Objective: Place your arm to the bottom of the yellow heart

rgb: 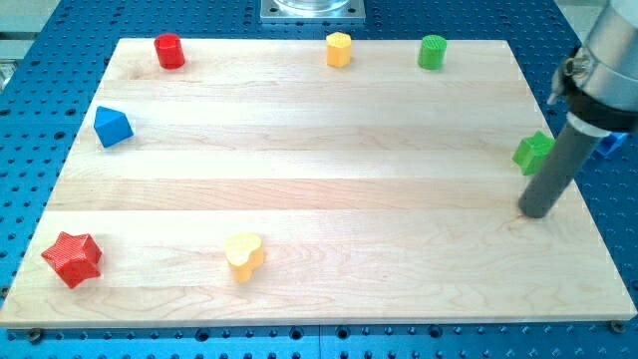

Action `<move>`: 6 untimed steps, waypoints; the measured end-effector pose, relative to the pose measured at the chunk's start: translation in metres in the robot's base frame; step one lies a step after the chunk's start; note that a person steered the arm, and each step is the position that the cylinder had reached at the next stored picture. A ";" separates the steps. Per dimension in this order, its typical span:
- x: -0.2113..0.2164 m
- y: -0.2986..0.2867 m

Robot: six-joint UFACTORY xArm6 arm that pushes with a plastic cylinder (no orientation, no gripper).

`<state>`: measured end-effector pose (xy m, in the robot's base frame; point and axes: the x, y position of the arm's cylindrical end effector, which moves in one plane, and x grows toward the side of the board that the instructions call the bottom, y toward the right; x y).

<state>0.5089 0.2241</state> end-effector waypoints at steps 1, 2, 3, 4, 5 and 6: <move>0.015 -0.063; -0.038 -0.084; -0.109 -0.132; -0.158 -0.179; -0.236 -0.164; -0.296 -0.082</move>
